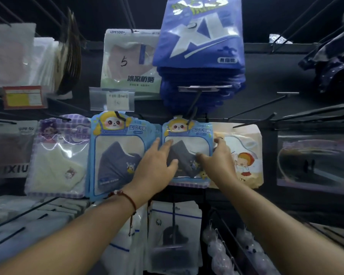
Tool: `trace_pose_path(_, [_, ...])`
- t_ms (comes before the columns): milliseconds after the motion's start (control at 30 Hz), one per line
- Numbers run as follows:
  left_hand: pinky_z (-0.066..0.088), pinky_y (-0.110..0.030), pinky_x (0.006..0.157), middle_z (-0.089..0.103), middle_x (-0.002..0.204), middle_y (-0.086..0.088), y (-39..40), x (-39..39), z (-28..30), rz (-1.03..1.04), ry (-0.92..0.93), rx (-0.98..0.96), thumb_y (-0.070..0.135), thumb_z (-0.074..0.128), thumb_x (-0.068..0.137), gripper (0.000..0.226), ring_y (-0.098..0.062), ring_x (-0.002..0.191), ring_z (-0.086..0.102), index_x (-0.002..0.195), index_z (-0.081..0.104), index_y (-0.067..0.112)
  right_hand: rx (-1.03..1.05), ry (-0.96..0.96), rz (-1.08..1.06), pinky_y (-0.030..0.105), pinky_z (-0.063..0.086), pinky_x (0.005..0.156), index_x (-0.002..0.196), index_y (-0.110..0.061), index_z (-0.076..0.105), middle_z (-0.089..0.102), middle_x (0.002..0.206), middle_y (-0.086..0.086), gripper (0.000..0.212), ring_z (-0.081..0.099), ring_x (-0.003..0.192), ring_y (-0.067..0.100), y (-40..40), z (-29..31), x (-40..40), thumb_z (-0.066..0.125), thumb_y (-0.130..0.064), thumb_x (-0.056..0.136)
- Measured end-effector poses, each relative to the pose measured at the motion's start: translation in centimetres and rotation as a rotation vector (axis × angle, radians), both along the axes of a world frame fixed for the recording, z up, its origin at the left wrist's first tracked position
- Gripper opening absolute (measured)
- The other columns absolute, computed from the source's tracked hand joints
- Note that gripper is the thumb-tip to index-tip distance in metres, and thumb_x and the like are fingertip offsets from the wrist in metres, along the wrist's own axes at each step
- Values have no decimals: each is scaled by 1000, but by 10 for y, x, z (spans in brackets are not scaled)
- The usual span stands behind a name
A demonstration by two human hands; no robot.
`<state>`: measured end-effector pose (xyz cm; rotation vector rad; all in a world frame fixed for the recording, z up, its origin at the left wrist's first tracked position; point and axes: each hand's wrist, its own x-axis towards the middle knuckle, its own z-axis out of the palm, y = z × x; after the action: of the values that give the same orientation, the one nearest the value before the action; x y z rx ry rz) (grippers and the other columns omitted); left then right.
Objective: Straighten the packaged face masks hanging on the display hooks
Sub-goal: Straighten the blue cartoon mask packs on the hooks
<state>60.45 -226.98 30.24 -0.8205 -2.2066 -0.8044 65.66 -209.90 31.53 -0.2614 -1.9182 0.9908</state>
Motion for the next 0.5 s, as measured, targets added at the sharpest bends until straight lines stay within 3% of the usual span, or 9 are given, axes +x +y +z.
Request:
trace_pose_path(100, [39, -34, 111, 38, 154, 0, -1, -4, 3, -134, -127, 176, 32, 61, 96, 71, -21, 138, 42, 156, 22, 35, -129, 16, 167, 40, 58, 76, 110, -29, 44, 63, 102, -2, 32, 65, 93, 18, 3, 1, -1, 68, -20, 90])
trace_pose_path(167, [50, -28, 93, 54, 137, 1, -1, -3, 7, -185, -195, 313, 26, 63, 96, 71, -16, 116, 57, 155, 24, 35, -174, 12, 239, 40, 59, 74, 104, -27, 53, 67, 99, -2, 19, 68, 88, 18, 6, 2, 0, 64, -16, 93])
trace_pose_path(233, [48, -18, 71, 60, 108, 6, -2, 1, 13, -195, -250, 411, 22, 64, 96, 70, -7, 88, 59, 155, 26, 30, -221, 6, 318, 40, 60, 70, 101, -23, 60, 69, 97, 2, 11, 70, 84, 20, 9, 4, 5, 62, -14, 94])
trace_pose_path(267, [46, -17, 67, 59, 98, 6, -3, 1, 15, -190, -273, 447, 23, 64, 96, 69, -5, 82, 57, 154, 29, 27, -256, 4, 359, 37, 60, 65, 102, -19, 62, 70, 97, 5, 10, 70, 82, 21, 11, 6, 8, 61, -13, 95])
trace_pose_path(333, [47, -23, 75, 63, 96, -1, -5, 2, 18, -187, -343, 515, 26, 66, 95, 63, -8, 84, 59, 151, 37, 22, -319, 13, 414, 33, 58, 61, 101, -14, 66, 72, 97, 9, 9, 71, 77, 21, 17, 9, 14, 61, -13, 94])
trace_pose_path(400, [50, -24, 74, 68, 102, -3, -7, 4, 20, -257, -433, 583, 25, 66, 96, 46, -12, 83, 64, 140, 52, 19, -307, 27, 394, 34, 59, 63, 96, -15, 68, 74, 92, 7, 6, 71, 73, 18, 19, 13, 21, 63, -16, 94])
trace_pose_path(500, [48, -23, 62, 68, 68, 9, -9, 14, 23, -390, -543, 620, 17, 63, 97, 5, -7, 60, 57, 101, 67, 18, -162, 34, 215, 25, 51, 55, 95, -21, 67, 70, 79, -4, 6, 66, 65, 10, 21, 16, 32, 65, -25, 92])
